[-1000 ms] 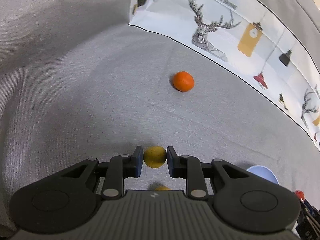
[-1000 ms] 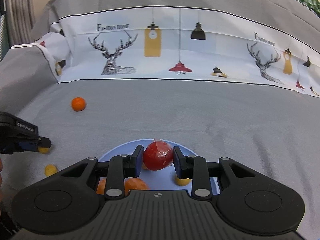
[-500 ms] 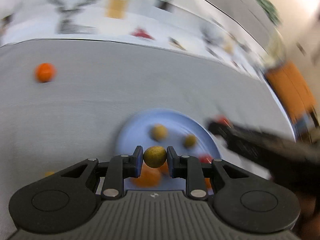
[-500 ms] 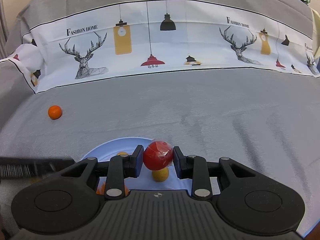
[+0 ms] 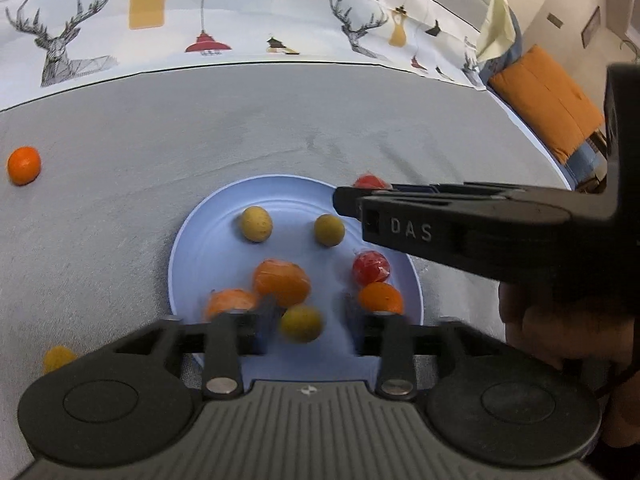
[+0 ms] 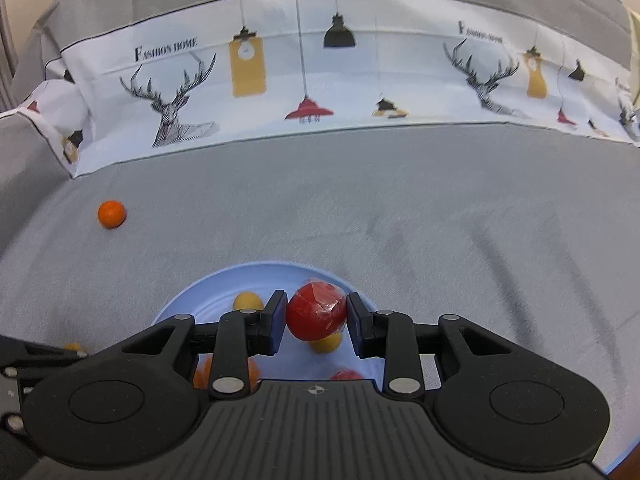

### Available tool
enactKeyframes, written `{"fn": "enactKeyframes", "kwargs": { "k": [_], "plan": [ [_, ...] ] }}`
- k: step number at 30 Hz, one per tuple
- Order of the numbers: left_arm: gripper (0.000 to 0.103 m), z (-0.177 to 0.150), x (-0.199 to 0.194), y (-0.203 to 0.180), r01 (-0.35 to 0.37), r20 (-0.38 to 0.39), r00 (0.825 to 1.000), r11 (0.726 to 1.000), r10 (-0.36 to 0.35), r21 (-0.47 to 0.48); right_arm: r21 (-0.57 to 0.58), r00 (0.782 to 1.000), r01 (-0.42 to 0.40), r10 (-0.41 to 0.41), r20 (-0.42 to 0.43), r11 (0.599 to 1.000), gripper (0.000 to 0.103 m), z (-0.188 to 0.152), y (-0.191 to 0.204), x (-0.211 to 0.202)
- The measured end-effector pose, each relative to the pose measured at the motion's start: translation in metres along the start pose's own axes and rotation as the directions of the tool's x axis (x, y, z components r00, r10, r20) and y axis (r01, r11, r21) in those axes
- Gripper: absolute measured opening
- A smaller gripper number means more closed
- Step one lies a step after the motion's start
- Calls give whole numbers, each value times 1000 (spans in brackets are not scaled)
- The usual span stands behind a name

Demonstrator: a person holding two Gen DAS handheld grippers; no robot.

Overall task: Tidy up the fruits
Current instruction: 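Open both grippers to release the yellow and red fruits onto the plate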

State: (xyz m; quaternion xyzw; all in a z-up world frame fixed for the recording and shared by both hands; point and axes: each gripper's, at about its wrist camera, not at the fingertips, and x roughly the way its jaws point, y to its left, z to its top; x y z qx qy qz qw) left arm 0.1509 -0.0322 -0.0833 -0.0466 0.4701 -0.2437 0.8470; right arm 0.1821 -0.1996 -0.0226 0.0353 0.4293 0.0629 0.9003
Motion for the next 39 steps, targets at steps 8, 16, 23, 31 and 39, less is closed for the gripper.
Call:
{"fn": "enactKeyframes", "kwargs": {
  "k": [8, 16, 23, 31, 39],
  "plan": [
    [53, 9, -12, 10, -35, 56, 998, 998, 38, -47, 4, 1000, 6, -6, 11, 1000, 38, -1, 0, -2],
    [46, 12, -27, 20, -123, 155, 978, 987, 139, -108, -4, 1000, 2, -2, 18, 1000, 38, -1, 2, -3],
    [29, 15, -37, 25, -166, 216, 958, 979, 190, -122, -12, 999, -11, 11, 45, 1000, 38, -1, 5, -7],
    [21, 16, -48, 40, -168, 244, 946, 967, 213, -194, -30, 995, -40, 42, 87, 999, 38, -1, 11, -11],
    [18, 19, -59, 50, -211, 276, 922, 950, 271, -231, -94, 981, -98, 112, 160, 991, 25, 0, 27, -22]
  ]
}}
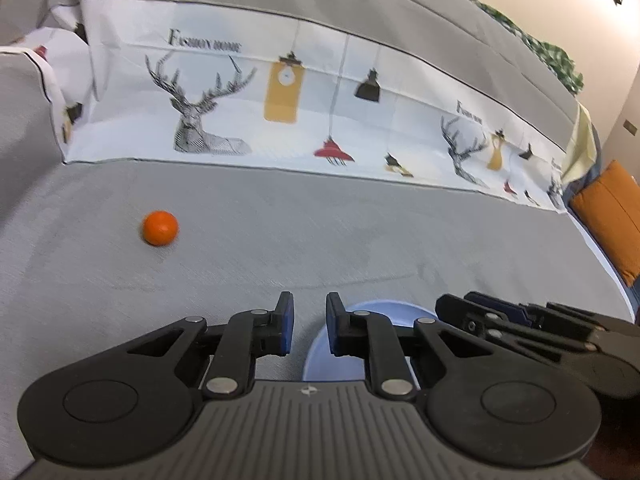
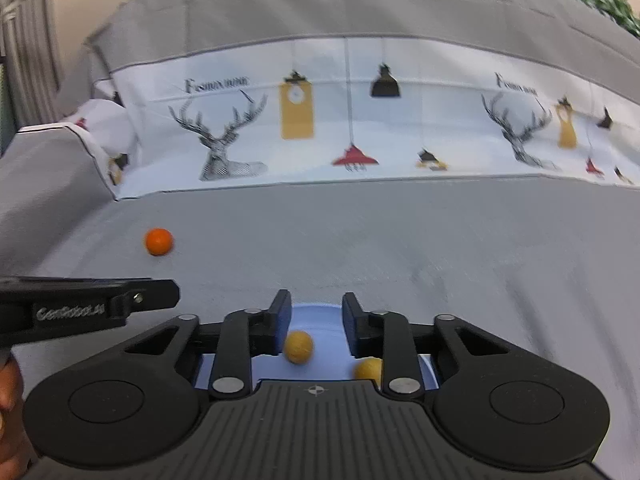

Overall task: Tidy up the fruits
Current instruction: 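Open both grippers to release the yellow and red fruits onto the plate, then move left gripper to the last mandarin while right gripper reaches a yellow fruit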

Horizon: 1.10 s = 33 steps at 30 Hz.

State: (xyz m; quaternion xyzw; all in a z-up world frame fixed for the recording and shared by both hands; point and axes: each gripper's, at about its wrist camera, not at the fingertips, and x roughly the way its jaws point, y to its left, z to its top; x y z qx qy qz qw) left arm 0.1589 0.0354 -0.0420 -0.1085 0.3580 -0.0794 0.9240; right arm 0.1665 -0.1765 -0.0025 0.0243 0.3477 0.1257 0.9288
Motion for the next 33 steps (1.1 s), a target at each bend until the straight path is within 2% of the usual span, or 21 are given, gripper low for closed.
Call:
{"fn": "enactKeyframes", "kwargs": {
  "k": [1, 5, 9, 12, 15, 17, 18, 19, 20, 23, 25, 26, 32, 33],
  "plan": [
    [18, 2, -2, 2, -13, 10, 1000, 1000, 13, -1, -7, 1000, -13, 13, 9, 1000, 22, 1, 3, -1],
    [18, 11, -16, 11, -51, 64, 997, 999, 51, -3, -45, 997, -63, 65, 40, 997, 18, 3, 16, -4],
    [18, 30, -36, 25, -111, 144, 984, 993, 106, 30, -72, 991, -120, 124, 53, 990, 16, 2, 30, -6],
    [18, 53, -42, 46, -126, 168, 979, 991, 119, 32, -98, 982, -176, 181, 47, 980, 16, 2, 45, -4],
    [18, 67, -36, 75, -187, 182, 965, 982, 187, -17, -114, 963, -269, 270, 0, 956, 17, 0, 65, 2],
    [18, 58, -26, 98, -235, 156, 957, 968, 245, -84, -146, 943, -332, 326, -65, 932, 17, -5, 82, 10],
    [18, 50, -17, 108, -254, 100, 959, 961, 265, -109, -175, 939, -343, 332, -86, 923, 17, -8, 92, 13],
    [18, 47, -8, 119, -288, 6, 956, 945, 293, -153, -206, 936, -351, 336, -103, 914, 18, -11, 102, 16],
    [18, 48, -6, 127, -299, -13, 953, 934, 302, -196, -234, 929, -369, 347, -130, 899, 19, -14, 112, 20],
    [18, 51, -6, 138, -303, -8, 951, 924, 310, -234, -282, 917, -394, 355, -180, 875, 27, -22, 135, 29],
    [18, 51, -3, 138, -307, -25, 951, 925, 310, -223, -300, 910, -403, 346, -227, 865, 49, -26, 146, 39],
    [18, 52, -3, 138, -305, -21, 951, 926, 308, -221, -310, 913, -393, 325, -248, 866, 52, -29, 151, 45],
    [18, 49, 6, 136, -305, -33, 952, 932, 305, -195, -361, 914, -369, 264, -308, 856, 52, -41, 169, 70],
    [18, 49, 7, 136, -305, -34, 952, 933, 304, -191, -375, 914, -366, 253, -318, 851, 48, -43, 172, 72]
  ]
}}
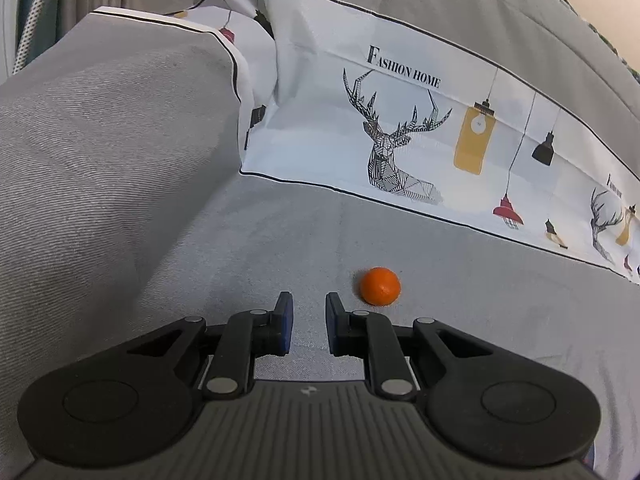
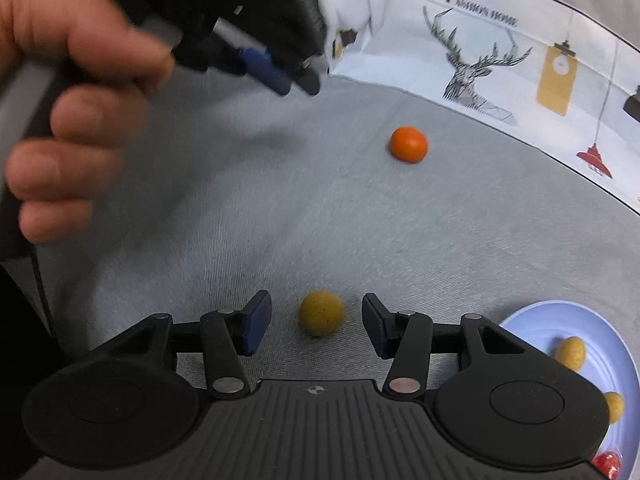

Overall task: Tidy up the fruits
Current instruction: 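Move left gripper to the last mandarin while right gripper reaches a yellow fruit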

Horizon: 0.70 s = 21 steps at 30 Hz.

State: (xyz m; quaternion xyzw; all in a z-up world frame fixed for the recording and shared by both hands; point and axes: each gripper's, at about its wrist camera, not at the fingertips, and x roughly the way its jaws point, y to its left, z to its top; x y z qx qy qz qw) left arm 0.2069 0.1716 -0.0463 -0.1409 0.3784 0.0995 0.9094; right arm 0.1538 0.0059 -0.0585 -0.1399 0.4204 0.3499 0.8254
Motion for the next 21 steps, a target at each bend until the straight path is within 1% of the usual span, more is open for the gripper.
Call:
{"fn": "enactKeyframes", "kwargs": {
  "k": [1, 2, 3, 7, 10, 13, 15, 18, 20, 21],
  "plan": [
    [18, 0, 1, -1, 1, -4, 1000, 1000, -1, 7, -14, 1000, 4, -4, -10, 1000, 34, -1, 3, 2],
    [18, -1, 3, -2, 2, -7, 1000, 1000, -2, 13, -25, 1000, 7, -7, -15, 1000, 28, -2, 5, 4],
    [18, -1, 4, -3, 2, -7, 1000, 1000, -2, 17, -28, 1000, 3, -4, -13, 1000, 27, -1, 5, 6],
    [18, 0, 9, -7, 3, -18, 1000, 1000, -2, 23, -18, 1000, 19, -18, 17, 1000, 26, 2, 1, 0],
    [19, 0, 15, -12, 9, -32, 999, 1000, -8, 25, 11, 998, 55, -56, 37, 998, 26, 5, -7, -3],
    [20, 0, 21, -17, 14, -44, 999, 1000, -13, 24, 48, 994, 105, -106, 18, 993, 26, 6, -15, 0],
    [21, 2, 29, -18, 16, -52, 999, 1000, -15, 16, 69, 992, 122, -122, -2, 990, 26, 6, -22, 3],
    [27, 3, 44, -20, 7, -77, 997, 1000, -6, 20, 91, 991, 136, -136, -10, 987, 26, 8, -28, 3],
    [38, 3, 54, -24, 9, -90, 996, 999, -6, 36, 96, 991, 136, -136, -12, 986, 26, 8, -30, 2],
    [39, 2, 58, -27, 12, -92, 996, 999, -8, 45, 96, 991, 136, -135, -17, 986, 26, 8, -31, 2]
  ]
}}
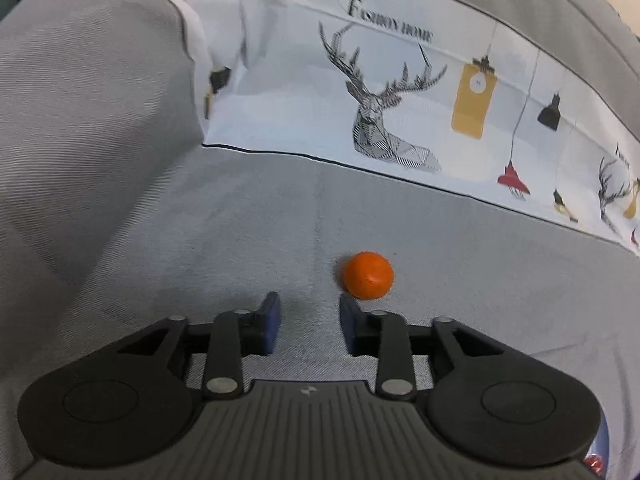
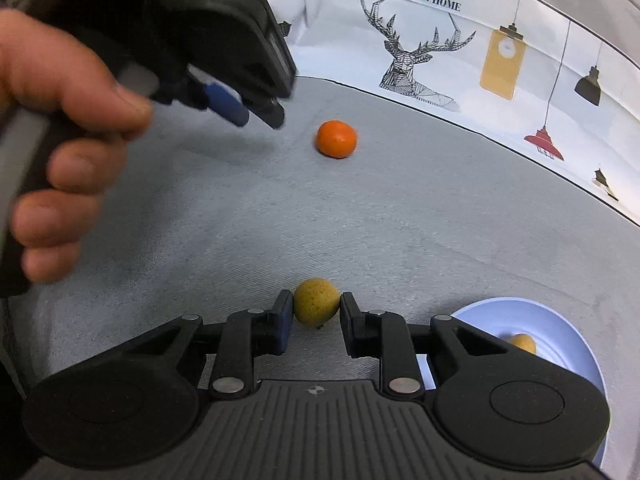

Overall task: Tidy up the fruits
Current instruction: 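Move left gripper to the last mandarin while right gripper reaches a yellow fruit, then close left gripper on the mandarin while right gripper closes on the yellow fruit, then carry the mandarin and yellow fruit over the blue plate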

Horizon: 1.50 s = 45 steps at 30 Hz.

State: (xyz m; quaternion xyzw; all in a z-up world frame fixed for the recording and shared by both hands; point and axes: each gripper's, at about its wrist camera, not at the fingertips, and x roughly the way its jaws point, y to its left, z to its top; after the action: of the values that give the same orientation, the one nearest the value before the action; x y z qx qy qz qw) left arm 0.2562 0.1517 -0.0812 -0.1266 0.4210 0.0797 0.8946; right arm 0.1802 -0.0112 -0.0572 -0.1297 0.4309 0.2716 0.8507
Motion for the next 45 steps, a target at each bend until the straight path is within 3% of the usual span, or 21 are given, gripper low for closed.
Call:
{"fn": "enactKeyframes", "kwargs": {
  "k": [5, 10, 21, 25, 30, 36, 45],
  "plan": [
    [58, 1, 18, -22, 15, 27, 999, 994, -18, 106, 13, 999, -14, 14, -34, 1000, 26, 1, -3, 8],
    [59, -1, 42, -40, 15, 33, 999, 982, -22, 190, 13, 999, -26, 27, -44, 1000, 26, 1, -1, 11],
    [59, 2, 63, -48, -18, 47, 999, 977, 9, 214, 9, 998, -35, 36, -51, 999, 27, 4, -5, 17],
    [42, 2, 64, -53, -23, 55, 998, 972, 10, 235, 12, 998, -33, 33, -47, 999, 27, 1, -4, 13],
    [41, 1, 61, -54, -24, 56, 998, 967, 10, 254, 11, 998, -32, 33, -48, 999, 27, 0, -4, 12],
    [41, 3, 46, -47, -34, 77, 997, 970, 15, 239, 17, 999, -33, 33, -32, 999, 26, 4, -2, 4],
    [40, -2, 3, -40, -53, 106, 994, 971, 28, 234, 55, 997, -8, 3, 81, 998, 26, 6, -10, -32]
  ]
}}
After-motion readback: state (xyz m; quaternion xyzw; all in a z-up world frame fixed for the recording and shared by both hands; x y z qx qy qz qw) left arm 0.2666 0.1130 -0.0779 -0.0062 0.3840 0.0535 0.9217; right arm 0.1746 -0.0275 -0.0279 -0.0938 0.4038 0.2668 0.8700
